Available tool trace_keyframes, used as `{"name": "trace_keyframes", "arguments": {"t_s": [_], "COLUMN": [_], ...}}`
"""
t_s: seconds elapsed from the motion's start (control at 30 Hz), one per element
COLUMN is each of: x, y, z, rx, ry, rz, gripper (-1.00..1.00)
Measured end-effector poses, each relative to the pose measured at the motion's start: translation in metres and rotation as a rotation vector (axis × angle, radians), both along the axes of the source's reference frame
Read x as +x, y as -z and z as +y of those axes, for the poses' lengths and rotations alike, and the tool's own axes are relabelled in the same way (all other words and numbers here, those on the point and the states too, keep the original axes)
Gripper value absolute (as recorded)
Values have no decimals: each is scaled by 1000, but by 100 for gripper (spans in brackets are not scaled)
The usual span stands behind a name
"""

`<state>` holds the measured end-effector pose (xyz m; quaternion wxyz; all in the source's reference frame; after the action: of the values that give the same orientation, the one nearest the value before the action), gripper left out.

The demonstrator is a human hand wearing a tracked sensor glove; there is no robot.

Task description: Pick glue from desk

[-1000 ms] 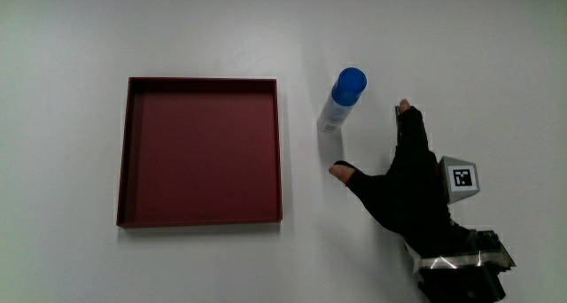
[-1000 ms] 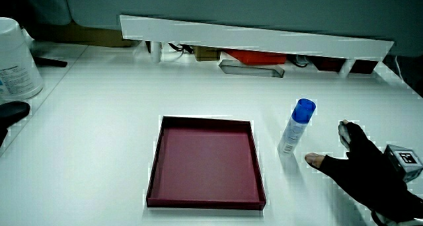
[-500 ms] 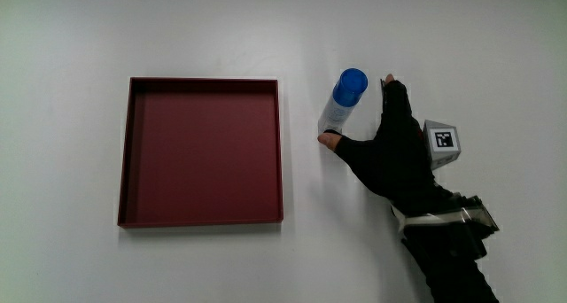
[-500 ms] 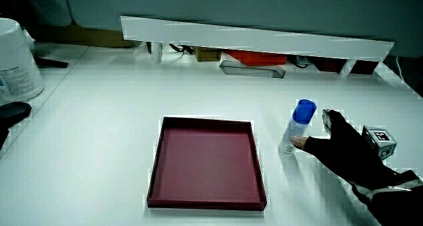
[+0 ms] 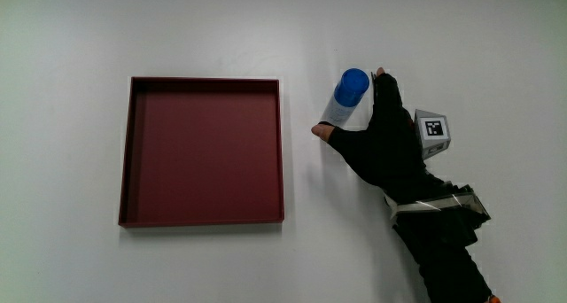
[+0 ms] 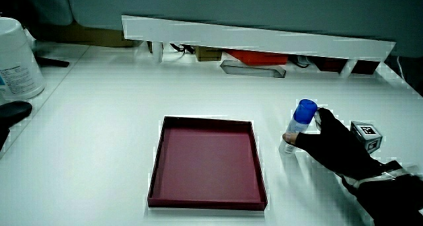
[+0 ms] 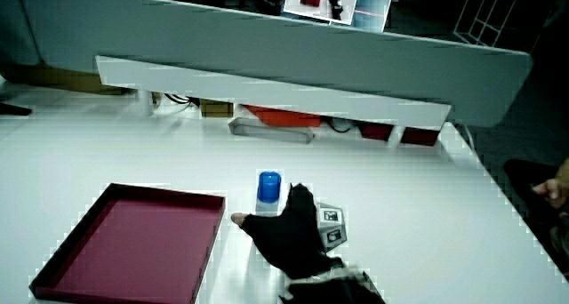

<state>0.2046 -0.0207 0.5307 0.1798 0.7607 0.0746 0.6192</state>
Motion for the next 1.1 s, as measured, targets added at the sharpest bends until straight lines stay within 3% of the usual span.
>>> {"name": "trace_keyframes", "arguments": {"t_s": [0.2, 0.4, 0.5, 0.9, 1.1], "x": [1, 5, 6, 7, 7], "y": [-4, -8, -7, -6, 8], "z": [3, 5, 6, 7, 1], "rx": [49, 89, 82, 140, 180], "ry": [-63, -124, -139, -165, -148], "rz": [-54, -70, -62, -32, -11], "gripper": [32, 52, 61, 100, 100]}}
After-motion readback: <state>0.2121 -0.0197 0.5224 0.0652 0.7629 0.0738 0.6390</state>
